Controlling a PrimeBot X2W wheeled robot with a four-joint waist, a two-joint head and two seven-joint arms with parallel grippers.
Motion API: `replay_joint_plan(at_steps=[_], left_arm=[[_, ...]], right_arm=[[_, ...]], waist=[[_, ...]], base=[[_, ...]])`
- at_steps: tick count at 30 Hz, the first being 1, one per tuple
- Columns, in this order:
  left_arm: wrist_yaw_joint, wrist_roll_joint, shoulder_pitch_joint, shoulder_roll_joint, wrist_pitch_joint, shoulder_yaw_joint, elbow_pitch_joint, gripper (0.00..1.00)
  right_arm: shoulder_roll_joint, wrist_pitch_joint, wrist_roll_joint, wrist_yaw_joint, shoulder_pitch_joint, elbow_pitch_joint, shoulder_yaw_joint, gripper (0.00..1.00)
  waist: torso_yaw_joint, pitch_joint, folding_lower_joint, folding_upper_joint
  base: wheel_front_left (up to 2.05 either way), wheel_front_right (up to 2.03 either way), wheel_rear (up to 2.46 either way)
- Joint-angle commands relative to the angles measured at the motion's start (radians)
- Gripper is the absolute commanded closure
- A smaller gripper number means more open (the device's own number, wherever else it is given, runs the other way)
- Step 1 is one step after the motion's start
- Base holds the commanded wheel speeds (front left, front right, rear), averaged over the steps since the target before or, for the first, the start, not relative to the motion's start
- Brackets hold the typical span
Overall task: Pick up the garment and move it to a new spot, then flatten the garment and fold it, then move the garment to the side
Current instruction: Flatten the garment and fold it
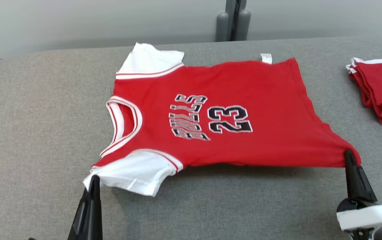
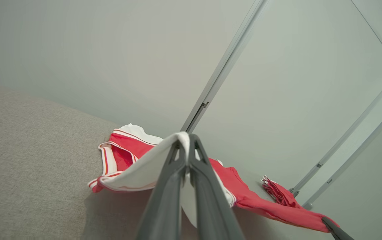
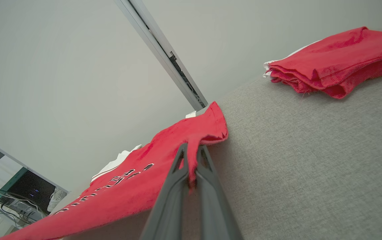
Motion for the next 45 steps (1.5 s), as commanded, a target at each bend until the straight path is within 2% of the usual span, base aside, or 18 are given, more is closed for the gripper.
replay_joint_plan(at_steps=[1,9,17,22,33,45], left_arm=[[0.004,0.008,0.019,0.006,-0.004,0.003,-0.015,1.0],[0.013,0.015,0.081,0.017,0.006,-0.009,-0.036,1.0],[0.005,0.007,0.103,0.028,0.022,-0.026,-0.036,1.0],[-0.011,-0.016,0.09,0.035,0.042,-0.039,0.014,1.0],[-0.047,-0.045,0.02,0.027,0.043,-0.046,0.178,1.0],[-0.081,-0.053,-0.065,0.025,0.041,-0.058,0.3,1.0]], right_arm=[[0.001,0.013,-0.011,0.0,0.028,-0.025,-0.013,1.0],[0.026,0.065,-0.035,0.0,0.125,-0.12,-0.064,1.0],[0.039,0.101,-0.032,0.0,0.183,-0.147,-0.079,1.0],[0.041,0.112,-0.009,0.0,0.181,-0.078,-0.073,1.0],[0.039,0.049,0.033,0.0,0.121,0.156,-0.007,1.0],[0.04,0.035,0.029,0.0,0.063,0.244,0.025,1.0]], waist=[[-0.006,-0.011,-0.0001,-0.0001],[-0.01,-0.046,-0.0001,-0.0001],[-0.009,-0.098,-0.0001,-0.0001],[-0.013,-0.114,-0.0001,-0.0001],[-0.023,-0.132,-0.0001,-0.0001],[-0.042,-0.117,-0.0001,-0.0001]], base=[[0.0,0.0,0.0],[0.0,0.0,0.0],[0.0,0.0,0.0],[0.0,0.0,0.0],[0.0,0.0,0.0],[0.0,0.0,0.0]])
